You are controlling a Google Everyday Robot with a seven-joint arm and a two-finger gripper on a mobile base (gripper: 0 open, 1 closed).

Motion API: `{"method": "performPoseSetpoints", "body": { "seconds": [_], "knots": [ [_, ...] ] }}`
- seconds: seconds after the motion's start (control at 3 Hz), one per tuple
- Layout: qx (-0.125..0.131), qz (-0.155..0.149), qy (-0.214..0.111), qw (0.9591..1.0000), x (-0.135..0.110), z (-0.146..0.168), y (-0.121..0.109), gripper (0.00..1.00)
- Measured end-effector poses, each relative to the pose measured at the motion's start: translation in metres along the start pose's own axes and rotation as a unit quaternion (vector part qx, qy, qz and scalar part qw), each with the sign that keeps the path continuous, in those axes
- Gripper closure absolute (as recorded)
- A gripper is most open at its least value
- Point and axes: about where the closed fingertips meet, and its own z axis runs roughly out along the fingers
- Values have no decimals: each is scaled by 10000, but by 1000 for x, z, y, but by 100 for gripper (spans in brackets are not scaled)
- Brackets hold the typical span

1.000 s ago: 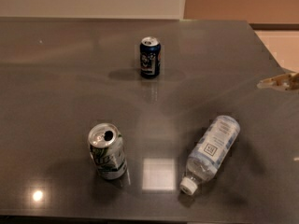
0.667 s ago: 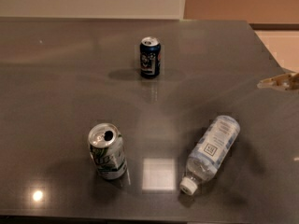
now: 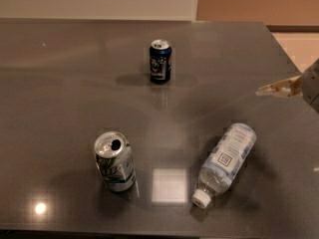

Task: Move blue plastic bottle near pepsi can

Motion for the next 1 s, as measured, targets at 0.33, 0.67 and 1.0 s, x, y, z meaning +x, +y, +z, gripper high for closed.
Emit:
{"method": "performPoseSetpoints", "body": {
  "seconds": [0.33, 0.67, 1.0],
  "knots": [
    [-214, -739, 269, 9967, -12, 10, -8, 0],
    [-214, -1243, 314, 9915, -27, 15, -18, 0],
    [-97, -1452, 86, 9893, -41, 17, -27, 0]
  ]
}}
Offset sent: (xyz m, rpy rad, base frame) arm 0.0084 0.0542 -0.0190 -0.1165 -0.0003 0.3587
